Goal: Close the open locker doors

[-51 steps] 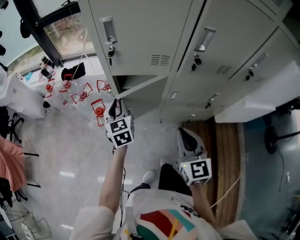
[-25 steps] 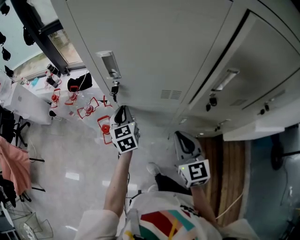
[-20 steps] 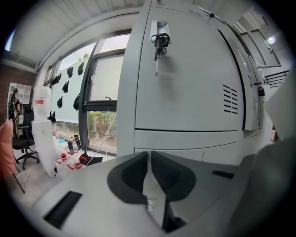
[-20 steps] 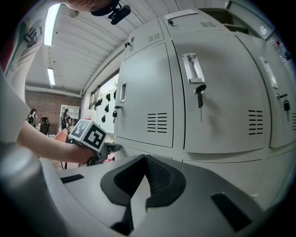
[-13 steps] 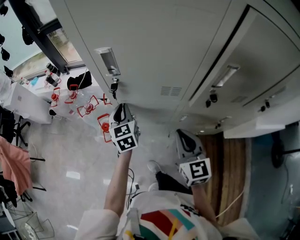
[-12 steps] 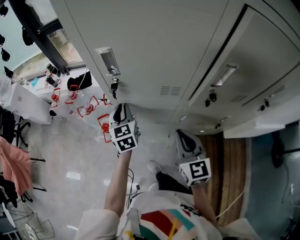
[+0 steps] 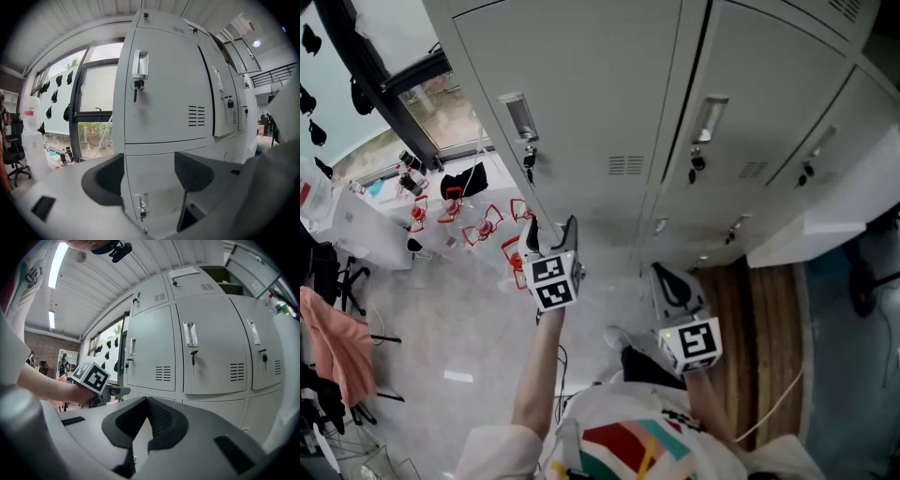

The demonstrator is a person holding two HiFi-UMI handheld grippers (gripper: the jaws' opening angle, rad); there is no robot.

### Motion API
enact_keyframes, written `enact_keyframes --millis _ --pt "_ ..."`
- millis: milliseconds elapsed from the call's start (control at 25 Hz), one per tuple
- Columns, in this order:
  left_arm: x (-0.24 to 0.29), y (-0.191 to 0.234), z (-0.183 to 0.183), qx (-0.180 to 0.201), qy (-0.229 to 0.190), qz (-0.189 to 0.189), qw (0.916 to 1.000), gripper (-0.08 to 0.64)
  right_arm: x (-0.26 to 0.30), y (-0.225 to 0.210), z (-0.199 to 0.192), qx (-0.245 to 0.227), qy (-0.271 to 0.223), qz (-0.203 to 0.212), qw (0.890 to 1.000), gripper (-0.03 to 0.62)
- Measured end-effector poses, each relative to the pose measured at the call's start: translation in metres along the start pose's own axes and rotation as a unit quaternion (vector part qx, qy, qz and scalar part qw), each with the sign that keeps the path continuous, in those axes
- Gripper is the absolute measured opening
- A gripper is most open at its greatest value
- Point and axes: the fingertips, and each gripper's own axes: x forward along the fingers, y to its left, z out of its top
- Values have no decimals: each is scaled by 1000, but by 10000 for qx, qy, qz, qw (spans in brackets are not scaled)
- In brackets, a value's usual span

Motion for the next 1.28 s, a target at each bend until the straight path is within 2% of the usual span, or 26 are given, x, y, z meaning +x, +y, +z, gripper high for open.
enact_keyframes --millis 200,360,520,640,720,880,1040,1200,1280 --pt "-50 -25 11 -12 -284 -240 9993 314 -58 16 -2 74 -167 -329 9993 6" --pt "-99 -55 20 -231 -510 -579 9968 314 -103 24 -2 45 -249 -622 9977 6" --pt "-135 -108 21 -243 -605 -1100 9918 314 -146 22 2 -77 -367 -965 9946 6" --pt "-150 -159 48 -78 -822 -1543 9846 314 -180 4 2 -182 -429 -1338 9899 6" --pt "-161 -200 73 -45 -992 -1865 9774 314 -211 -18 -2 -119 -422 -1657 9852 6" --pt "-184 -292 124 -221 -1272 -2619 9564 314 -276 -74 -3 -48 -420 -2251 9734 6" --pt "-210 -390 176 -100 -1749 -3061 9357 314 -339 -129 13 -266 -561 -2639 9625 6" --pt "-235 -488 194 -194 -1912 -3583 9136 314 -395 -178 8 -384 -535 -2877 9554 6" --pt "-242 -525 191 -287 -1862 -3751 9076 314 -420 -198 10 -421 -589 -2975 9520 6"
